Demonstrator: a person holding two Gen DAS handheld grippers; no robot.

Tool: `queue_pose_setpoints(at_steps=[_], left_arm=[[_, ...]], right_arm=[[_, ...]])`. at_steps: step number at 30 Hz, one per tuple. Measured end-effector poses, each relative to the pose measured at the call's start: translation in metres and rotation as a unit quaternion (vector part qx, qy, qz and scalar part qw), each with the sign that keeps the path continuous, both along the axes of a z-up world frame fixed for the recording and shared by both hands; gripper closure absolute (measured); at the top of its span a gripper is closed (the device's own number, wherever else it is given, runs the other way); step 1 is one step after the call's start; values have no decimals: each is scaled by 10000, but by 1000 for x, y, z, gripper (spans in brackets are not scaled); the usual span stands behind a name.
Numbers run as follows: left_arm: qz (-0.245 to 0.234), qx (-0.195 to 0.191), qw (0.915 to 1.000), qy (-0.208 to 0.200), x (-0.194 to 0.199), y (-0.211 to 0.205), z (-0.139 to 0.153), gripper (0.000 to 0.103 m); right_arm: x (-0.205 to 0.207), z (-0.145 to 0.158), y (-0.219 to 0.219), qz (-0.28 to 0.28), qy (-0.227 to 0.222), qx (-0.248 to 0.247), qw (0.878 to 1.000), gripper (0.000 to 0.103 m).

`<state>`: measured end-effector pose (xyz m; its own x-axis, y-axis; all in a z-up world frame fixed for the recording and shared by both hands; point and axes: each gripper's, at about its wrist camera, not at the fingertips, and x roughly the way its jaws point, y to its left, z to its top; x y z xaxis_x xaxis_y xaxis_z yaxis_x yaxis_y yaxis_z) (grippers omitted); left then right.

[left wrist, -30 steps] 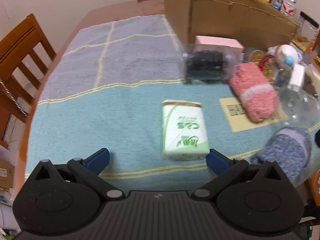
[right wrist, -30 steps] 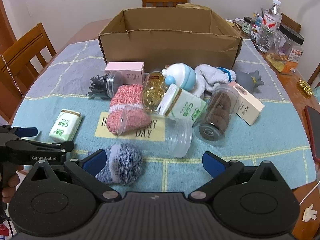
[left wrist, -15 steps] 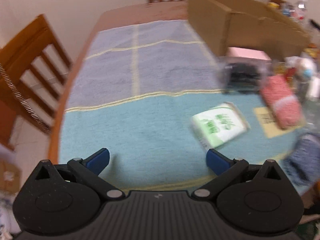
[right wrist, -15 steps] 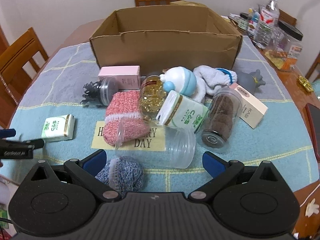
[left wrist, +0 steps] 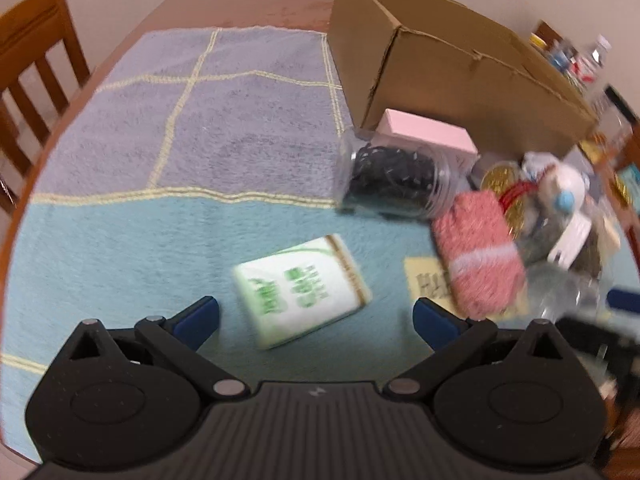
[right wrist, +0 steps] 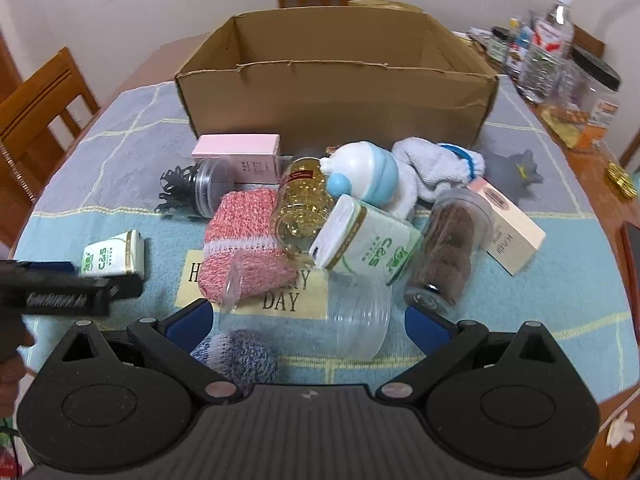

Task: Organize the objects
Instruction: 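Lower the left gripper around the green tissue pack and close it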

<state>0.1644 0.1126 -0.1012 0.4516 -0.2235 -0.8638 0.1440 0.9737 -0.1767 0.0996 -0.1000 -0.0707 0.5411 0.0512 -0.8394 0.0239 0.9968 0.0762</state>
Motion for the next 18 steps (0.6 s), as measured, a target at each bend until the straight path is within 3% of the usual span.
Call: queue_pose_setpoints(at_steps=[3,8,18], left_arm=[[245,-6,9997,96,6,-11,-6,1],[383,347,9986,-68,17,-24,-9,1],[225,813,9961,-242,5,-25,-12,9]], right_arm=[[4,-2,-3,287,57,-19,9996,0],[6,0,-8,680,46,9,9977,0],[8,-6,-17,527,221,362,9977,0]])
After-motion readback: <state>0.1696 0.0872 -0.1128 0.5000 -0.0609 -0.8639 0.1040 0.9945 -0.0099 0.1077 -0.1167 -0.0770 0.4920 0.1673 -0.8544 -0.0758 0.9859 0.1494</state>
